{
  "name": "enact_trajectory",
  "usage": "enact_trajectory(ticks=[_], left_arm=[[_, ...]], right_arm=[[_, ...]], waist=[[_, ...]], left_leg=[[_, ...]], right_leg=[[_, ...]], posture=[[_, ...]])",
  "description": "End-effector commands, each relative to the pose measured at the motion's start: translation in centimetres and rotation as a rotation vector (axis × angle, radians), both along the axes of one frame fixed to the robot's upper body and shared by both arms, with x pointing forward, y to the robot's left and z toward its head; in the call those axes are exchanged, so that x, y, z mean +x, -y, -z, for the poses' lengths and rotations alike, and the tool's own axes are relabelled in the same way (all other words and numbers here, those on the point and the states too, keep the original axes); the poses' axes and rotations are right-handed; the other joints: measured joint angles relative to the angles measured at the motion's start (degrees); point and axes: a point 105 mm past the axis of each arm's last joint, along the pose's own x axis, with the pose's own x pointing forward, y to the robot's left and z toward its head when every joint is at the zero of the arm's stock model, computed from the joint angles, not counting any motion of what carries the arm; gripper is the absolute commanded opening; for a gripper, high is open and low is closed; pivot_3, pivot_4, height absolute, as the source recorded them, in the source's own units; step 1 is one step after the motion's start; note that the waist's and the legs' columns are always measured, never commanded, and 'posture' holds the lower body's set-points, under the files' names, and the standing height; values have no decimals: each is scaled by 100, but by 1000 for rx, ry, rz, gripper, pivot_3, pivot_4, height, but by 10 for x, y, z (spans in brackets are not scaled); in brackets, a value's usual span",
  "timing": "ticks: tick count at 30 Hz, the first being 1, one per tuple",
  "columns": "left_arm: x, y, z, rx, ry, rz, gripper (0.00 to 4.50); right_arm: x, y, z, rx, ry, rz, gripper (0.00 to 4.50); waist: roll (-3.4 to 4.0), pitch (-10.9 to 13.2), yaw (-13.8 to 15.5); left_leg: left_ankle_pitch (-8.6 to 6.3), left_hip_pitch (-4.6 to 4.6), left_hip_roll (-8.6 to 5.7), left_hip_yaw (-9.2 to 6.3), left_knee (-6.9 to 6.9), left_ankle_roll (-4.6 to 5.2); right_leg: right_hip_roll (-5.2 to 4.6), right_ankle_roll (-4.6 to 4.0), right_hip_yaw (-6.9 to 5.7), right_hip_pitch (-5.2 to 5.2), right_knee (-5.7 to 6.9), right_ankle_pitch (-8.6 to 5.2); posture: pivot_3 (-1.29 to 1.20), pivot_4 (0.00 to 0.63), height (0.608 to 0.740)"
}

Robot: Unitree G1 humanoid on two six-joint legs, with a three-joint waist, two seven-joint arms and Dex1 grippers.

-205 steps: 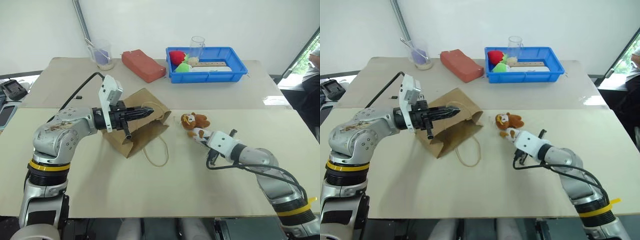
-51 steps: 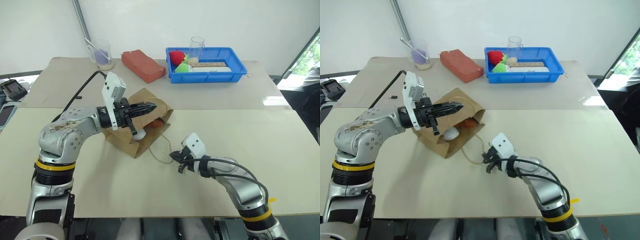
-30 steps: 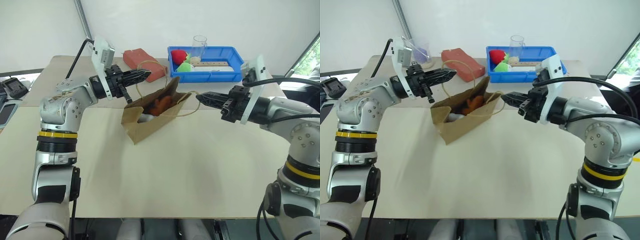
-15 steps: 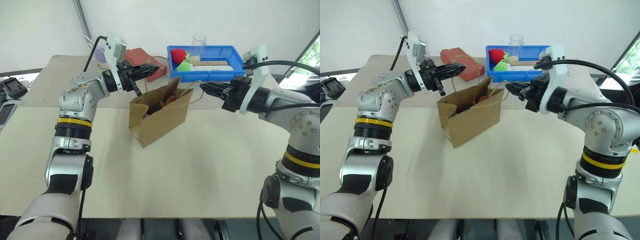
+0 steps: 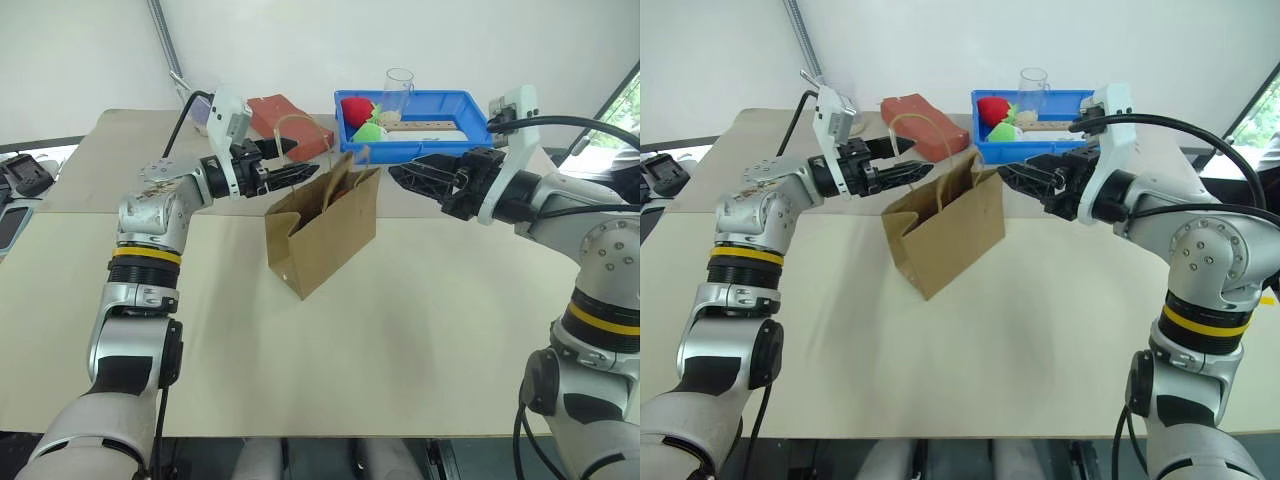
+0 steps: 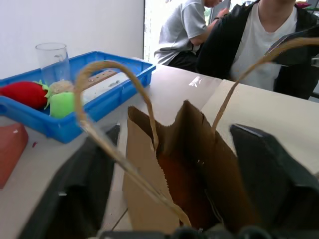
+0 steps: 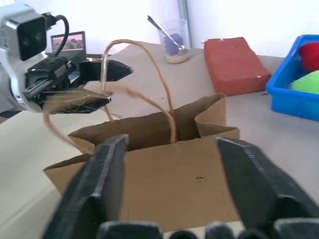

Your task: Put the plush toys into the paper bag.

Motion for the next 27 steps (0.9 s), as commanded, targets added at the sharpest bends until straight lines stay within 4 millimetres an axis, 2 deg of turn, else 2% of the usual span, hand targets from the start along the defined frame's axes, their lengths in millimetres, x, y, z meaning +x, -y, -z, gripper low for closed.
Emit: enact_trajectory(ticks=[1, 4, 7, 10, 14, 21, 27], left_arm=[[-13, -23, -25, -37, 63, -48, 4500], [-25, -36, -30, -53, 61, -102, 4500], [-37, -44, -26, -60, 34, -122, 4500], [-53, -53, -9, -22, -19, -132, 4500], [-77, -55, 18, 1, -70, -131, 4500], [-81, -46, 58, -13, -62, -201, 4500], [-74, -35, 64, -56, -31, -190, 4500]], right_arm=[[-13, 18, -9, -100, 101, 23, 4366], [-13, 38, -1, -203, 114, 68, 4366], [-16, 44, 3, -252, 122, 51, 4366], [-25, 37, 1, -277, 154, -38, 4366], [-44, 17, 2, -293, 188, -198, 4366], [-58, -2, 6, -288, 200, -326, 4366], [-63, -6, 6, -293, 189, -363, 4366]], waist=[[0, 0, 3], [0, 0, 4], [0, 0, 9], [1, 1, -31], [2, 1, -28], [2, 2, 92], [2, 2, 163]], left_leg=[[-1, -2, 0, -1, 0, 1], [-4, -4, 0, 0, 0, 7], [-5, -3, -1, 3, 3, 7], [-4, 7, 1, 5, 5, 7], [-5, 20, 12, 11, 1, 7], [-3, 36, 4, 12, 11, 5], [-4, 35, 4, 14, 9, 6]], right_leg=[[0, 0, -1, 0, 0, 0], [-4, 1, -1, 0, -2, 0], [-6, 2, -1, 2, -6, 0], [-4, 2, 1, 3, -10, -1], [3, 1, 4, 4, -7, -1], [-5, 0, 3, 33, -15, -1], [-4, 0, 2, 30, -16, 0]], posture=[[0, 150, 740], [0, 150, 740], [0, 150, 740], [0, 150, 740], [0, 150, 740], [0, 150, 740], [0, 150, 740]])
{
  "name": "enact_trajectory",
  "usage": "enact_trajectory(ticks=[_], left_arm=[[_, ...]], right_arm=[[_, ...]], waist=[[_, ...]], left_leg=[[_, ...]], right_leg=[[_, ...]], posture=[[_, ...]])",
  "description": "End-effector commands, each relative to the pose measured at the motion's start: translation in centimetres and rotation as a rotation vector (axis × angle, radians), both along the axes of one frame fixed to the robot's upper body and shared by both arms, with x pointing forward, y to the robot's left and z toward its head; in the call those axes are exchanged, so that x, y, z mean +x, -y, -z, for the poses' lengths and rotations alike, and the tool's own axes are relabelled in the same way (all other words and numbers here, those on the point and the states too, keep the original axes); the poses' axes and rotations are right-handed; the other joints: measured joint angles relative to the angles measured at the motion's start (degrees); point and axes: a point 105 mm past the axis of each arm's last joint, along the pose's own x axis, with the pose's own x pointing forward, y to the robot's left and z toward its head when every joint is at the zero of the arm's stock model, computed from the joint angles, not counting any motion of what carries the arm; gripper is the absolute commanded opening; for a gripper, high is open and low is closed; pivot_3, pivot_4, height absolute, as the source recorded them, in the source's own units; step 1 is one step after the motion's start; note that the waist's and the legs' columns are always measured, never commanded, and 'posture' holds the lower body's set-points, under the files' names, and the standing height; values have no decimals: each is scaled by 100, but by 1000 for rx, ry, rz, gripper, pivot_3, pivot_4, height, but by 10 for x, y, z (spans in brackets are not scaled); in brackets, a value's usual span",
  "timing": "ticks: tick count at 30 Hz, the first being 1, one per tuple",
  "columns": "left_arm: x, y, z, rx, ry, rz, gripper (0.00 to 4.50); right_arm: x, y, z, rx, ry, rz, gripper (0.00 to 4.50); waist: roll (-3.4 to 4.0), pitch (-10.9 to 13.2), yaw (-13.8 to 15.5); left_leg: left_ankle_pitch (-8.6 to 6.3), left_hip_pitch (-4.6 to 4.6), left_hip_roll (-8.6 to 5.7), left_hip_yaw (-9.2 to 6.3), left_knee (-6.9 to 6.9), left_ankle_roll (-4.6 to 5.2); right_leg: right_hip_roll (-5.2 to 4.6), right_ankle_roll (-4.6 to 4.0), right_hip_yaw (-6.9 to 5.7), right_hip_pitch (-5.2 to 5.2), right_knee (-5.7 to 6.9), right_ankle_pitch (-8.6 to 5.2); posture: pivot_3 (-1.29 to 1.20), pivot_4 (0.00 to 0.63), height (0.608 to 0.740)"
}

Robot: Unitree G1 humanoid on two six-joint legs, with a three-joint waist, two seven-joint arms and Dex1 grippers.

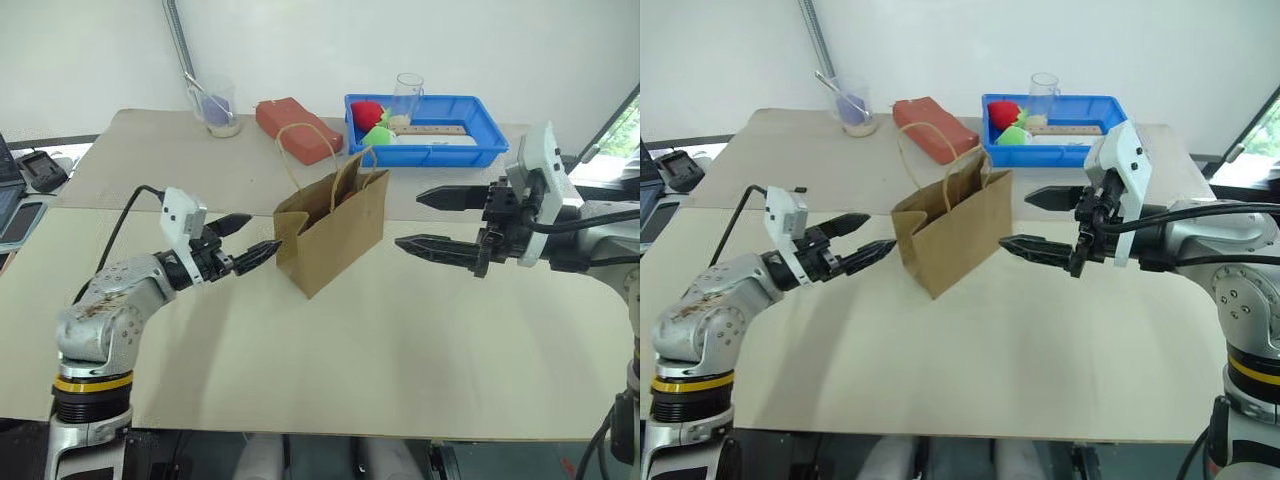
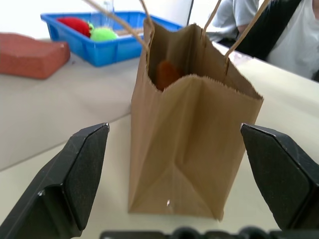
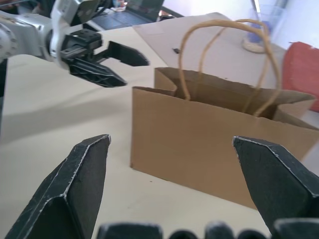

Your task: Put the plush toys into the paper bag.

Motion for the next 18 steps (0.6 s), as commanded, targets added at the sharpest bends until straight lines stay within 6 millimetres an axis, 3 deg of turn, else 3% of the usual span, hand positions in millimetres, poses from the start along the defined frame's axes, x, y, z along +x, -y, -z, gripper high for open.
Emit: enact_trajectory(ticks=[1, 11, 18], left_arm=[[3, 5, -7, -4, 62, 21, 4500], [1, 31, -2, 34, 71, 190, 4500], [-7, 32, 1, 58, 68, 217, 4500]], right_arm=[[-6, -3, -11, -3, 51, -28, 4366], [-15, -2, -6, -15, 11, -50, 4366], [-20, 1, 2, -32, -27, -54, 4366]], waist=[[0, 0, 2], [0, 0, -2], [0, 0, -11]], left_leg=[[0, 0, 1, 0, 0, 0], [0, 0, 0, 2, 0, 0], [0, 0, 2, 1, 1, 0]], right_leg=[[0, 0, 0, 1, -1, 0], [2, 0, 0, 1, 0, 0], [2, 0, 0, 1, 0, 0]], posture=[[0, 150, 740], [0, 150, 740], [0, 150, 740]])
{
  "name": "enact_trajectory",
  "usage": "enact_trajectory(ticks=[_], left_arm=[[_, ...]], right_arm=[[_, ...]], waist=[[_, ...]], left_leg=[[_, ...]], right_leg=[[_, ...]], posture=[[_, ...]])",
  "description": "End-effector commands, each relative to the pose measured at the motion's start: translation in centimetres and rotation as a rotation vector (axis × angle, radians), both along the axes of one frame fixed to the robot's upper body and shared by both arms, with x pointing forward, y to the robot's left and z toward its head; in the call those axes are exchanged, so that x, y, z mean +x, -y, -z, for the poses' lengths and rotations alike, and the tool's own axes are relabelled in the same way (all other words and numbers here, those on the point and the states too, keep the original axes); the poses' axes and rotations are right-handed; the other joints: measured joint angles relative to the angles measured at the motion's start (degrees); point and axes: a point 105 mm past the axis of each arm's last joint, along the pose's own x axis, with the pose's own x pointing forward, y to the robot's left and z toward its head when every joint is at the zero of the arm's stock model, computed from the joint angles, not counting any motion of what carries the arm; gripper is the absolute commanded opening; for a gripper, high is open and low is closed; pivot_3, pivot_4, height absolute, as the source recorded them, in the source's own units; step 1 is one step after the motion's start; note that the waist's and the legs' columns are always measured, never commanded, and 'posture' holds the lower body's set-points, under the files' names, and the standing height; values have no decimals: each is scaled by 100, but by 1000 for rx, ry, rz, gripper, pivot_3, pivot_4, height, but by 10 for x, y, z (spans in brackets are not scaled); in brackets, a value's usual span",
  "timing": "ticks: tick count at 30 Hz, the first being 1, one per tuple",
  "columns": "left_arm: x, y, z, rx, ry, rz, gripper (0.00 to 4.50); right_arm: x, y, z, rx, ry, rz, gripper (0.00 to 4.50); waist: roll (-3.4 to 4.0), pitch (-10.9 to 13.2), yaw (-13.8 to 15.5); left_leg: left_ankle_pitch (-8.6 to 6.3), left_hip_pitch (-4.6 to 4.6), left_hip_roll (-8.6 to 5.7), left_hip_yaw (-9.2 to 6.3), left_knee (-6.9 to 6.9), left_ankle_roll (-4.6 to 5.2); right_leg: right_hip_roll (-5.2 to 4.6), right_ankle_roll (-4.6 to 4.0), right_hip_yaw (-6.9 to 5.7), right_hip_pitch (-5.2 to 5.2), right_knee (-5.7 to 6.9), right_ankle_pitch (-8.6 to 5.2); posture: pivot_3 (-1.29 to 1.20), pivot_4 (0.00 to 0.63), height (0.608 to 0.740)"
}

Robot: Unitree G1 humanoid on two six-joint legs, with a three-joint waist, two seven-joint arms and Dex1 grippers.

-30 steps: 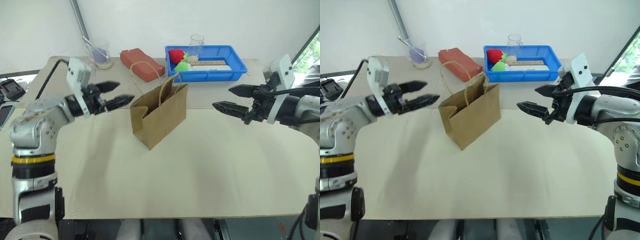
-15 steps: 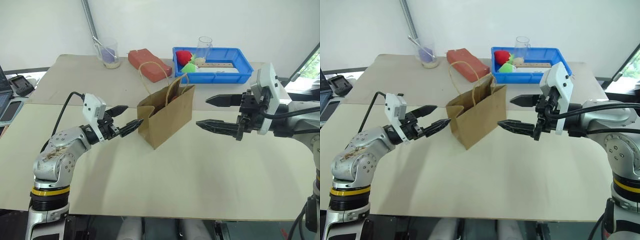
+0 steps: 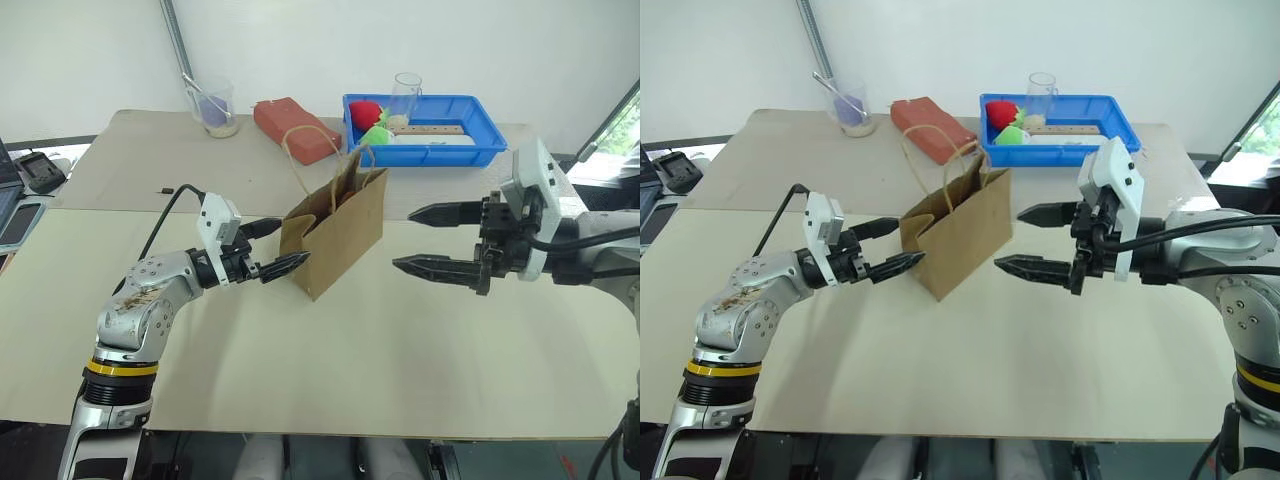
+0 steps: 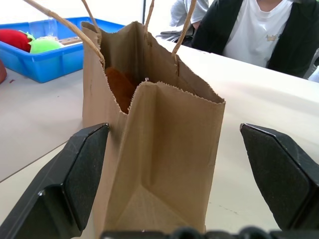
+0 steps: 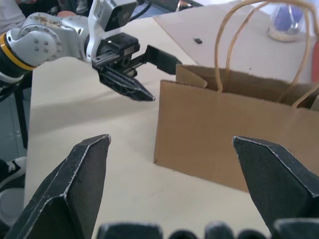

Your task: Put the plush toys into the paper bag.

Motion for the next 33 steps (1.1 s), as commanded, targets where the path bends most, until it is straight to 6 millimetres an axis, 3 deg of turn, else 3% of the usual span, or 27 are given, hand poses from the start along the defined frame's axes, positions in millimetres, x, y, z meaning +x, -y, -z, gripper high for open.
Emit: enact_trajectory(ticks=[1, 9, 19, 22, 30, 33], left_arm=[[-6, 1, -9, 10, 54, 19, 4500], [-9, 14, -6, 10, 85, -3, 4500], [13, 21, 0, -23, 129, -169, 4500], [18, 22, -1, -45, 132, -196, 3698], [29, 36, 0, -83, 96, -191, 23], [31, 34, 1, -74, 105, -192, 23]], right_arm=[[-7, 1, -9, 6, 36, -12, 4366], [-5, 0, -8, 4, 37, -14, 4366], [-5, 0, -7, 0, 36, -23, 4366], [-3, 1, -7, 4, 52, -5, 4409], [1, 3, -8, 2, 75, 16, 4409], [-1, 4, -7, 0, 76, 25, 4409]], waist=[[0, 0, 0], [0, 0, 11], [0, 0, 12], [0, 0, 17], [0, 0, 21], [0, 0, 11]], left_leg=[[0, 0, 0, 0, 0, 0], [0, 0, -1, 0, 0, 0], [0, 0, -1, 0, 0, 0], [0, 0, -2, 0, 1, 0], [0, -2, -4, -1, 1, 0], [0, -2, -3, -1, 1, 0]], right_leg=[[0, 0, 0, 0, 0, 0], [-1, 0, 0, 1, -2, 0], [0, 0, 0, 1, -1, 0], [-1, 0, 0, 1, -1, 0], [-1, 0, 0, 1, -1, 0], [0, 0, 0, 1, -1, 0]], posture=[[0, 150, 740], [0, 150, 740], [0, 150, 740], [0, 150, 740], [0, 150, 740], [0, 150, 740]])
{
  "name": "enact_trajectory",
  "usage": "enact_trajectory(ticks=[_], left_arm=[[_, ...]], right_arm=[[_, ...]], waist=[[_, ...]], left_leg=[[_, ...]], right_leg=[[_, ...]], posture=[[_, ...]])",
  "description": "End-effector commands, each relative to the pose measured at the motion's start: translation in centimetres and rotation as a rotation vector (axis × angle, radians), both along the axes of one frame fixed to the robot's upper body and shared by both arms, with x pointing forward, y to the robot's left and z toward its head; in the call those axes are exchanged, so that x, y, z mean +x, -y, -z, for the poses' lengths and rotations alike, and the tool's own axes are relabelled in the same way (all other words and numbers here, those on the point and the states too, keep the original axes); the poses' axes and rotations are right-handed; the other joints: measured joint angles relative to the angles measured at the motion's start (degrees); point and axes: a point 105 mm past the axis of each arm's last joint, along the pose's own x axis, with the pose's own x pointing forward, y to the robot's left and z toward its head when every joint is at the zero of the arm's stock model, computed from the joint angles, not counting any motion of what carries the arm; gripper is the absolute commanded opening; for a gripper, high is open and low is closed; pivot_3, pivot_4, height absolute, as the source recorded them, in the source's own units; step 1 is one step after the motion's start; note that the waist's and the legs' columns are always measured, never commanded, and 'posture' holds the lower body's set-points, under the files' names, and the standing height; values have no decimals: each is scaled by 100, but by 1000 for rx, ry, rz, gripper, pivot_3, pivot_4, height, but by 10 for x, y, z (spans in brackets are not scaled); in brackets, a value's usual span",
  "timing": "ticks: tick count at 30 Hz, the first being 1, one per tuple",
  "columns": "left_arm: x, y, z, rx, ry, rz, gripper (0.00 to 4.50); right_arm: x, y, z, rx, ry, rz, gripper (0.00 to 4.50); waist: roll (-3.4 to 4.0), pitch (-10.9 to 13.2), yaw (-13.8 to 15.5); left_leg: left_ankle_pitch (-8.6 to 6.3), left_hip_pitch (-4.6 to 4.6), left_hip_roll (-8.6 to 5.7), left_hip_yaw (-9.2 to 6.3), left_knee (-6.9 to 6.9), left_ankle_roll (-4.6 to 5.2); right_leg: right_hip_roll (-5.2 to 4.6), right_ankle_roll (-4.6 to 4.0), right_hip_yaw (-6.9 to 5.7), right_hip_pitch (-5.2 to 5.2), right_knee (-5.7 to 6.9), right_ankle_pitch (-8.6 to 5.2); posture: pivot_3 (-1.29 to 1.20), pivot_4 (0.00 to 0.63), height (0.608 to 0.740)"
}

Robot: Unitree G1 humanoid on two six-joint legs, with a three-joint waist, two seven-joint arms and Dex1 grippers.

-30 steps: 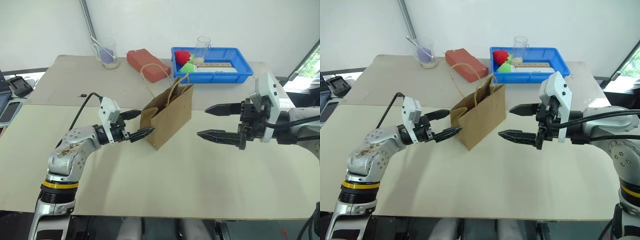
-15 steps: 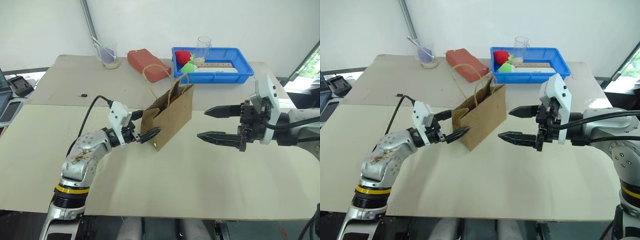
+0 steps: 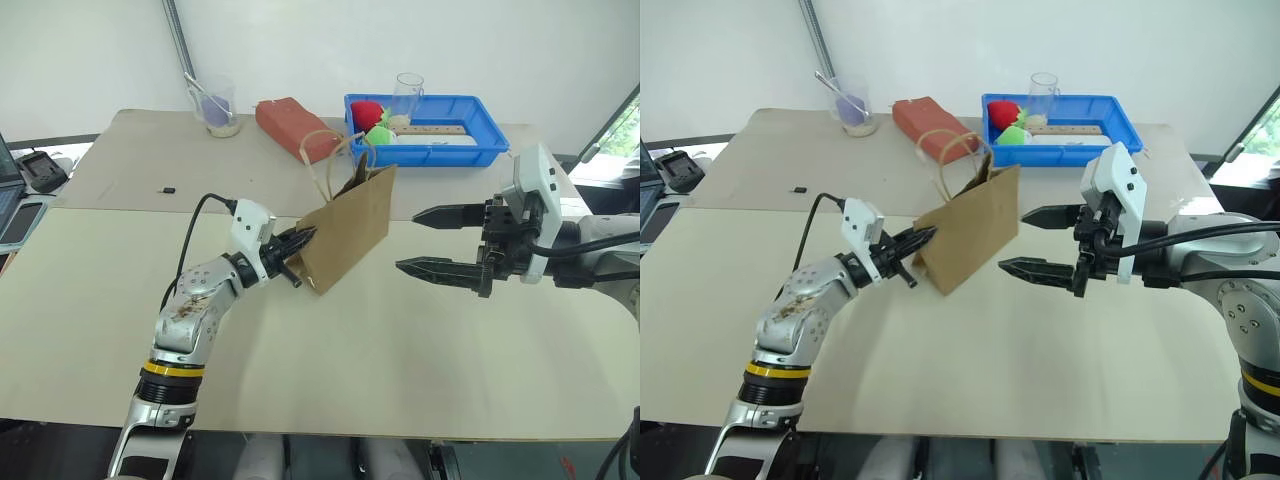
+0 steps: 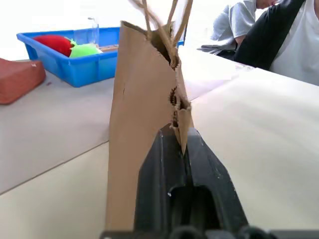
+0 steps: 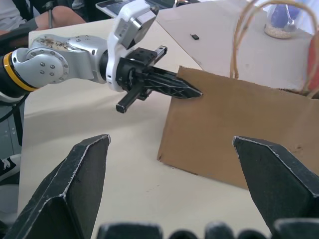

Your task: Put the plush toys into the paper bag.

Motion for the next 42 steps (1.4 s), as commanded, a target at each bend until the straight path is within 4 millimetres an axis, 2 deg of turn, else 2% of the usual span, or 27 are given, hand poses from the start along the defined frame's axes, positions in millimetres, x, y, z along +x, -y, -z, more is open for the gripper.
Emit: enact_trajectory(ticks=[1, 6, 10, 14, 17, 21, 27, 32, 35, 39, 42], left_arm=[[1, 0, -12, -1, 61, 6, 23], [1, -13, -23, -13, 78, 54, 23], [-14, -14, -42, -21, 54, 282, 23], [-27, -5, -48, 40, 17, 485, 23], [-34, 0, -44, 120, -11, 622, 23], [-29, -4, -29, 198, -41, 672, 23], [-19, -16, -9, 271, -107, 688, 23], [-13, -17, -7, 295, -98, 643, 23], [-15, -20, -8, 294, -104, 642, 874], [-22, -28, -17, 297, -68, 615, 2764], [-31, -45, -27, 348, -26, 548, 4124]], right_arm=[[-3, 1, -9, -2, 61, 10, 4409], [-5, 9, -7, -28, 75, 46, 4409], [-13, 29, 1, -130, 82, 84, 4409], [-25, 47, 0, -166, 52, 127, 4409], [-39, 57, 2, -186, 3, 154, 4409], [-51, 62, 8, -195, -28, 182, 4409], [-50, 67, 9, -185, -19, 237, 4409], [-45, 64, 6, -177, -12, 230, 4409], [-43, 62, 2, -162, -14, 216, 4409], [-38, 63, -4, -172, -5, 205, 4409], [-35, 70, -7, -202, 0, 204, 4409]], waist=[[0, 0, -7], [0, 0, 0], [0, 0, 20], [0, 0, 17], [1, 0, 27], [1, 0, -16], [0, 0, -35], [0, 0, -16], [0, 0, -16], [1, 0, -37], [1, 0, -34]], left_leg=[[0, 0, 0, 1, 0, 0], [0, 1, 0, -1, 0, 0], [0, -5, -2, 0, 0, 0], [0, -8, -4, -4, 2, 0], [0, -5, -3, -4, 1, 0], [0, 1, -2, 0, 2, 1], [1, 16, 1, 5, 2, 2], [1, 12, 0, 5, 2, 2], [1, 13, 0, 4, 2, 2], [1, 10, 2, 5, 2, 2], [0, 10, 5, 4, 1, 2]], right_leg=[[0, 0, 1, -1, 1, 0], [0, 0, 0, 0, 1, 0], [-1, 1, -2, -4, 0, 0], [-1, 2, -4, 2, -9, -1], [2, 2, -5, 4, -10, -1], [4, 2, -1, 7, -5, -2], [9, 1, 4, 16, 2, -2], [7, 2, 4, 15, 0, -2], [7, 2, 4, 16, 0, -2], [7, 2, 5, 10, 1, -2], [8, 2, 4, 9, 1, -2]], posture=[[0, 150, 740], [0, 150, 740], [0, 150, 740], [0, 150, 740], [0, 150, 740], [0, 150, 740], [0, 150, 740], [0, 150, 740], [0, 150, 740], [0, 150, 740], [0, 150, 740]])
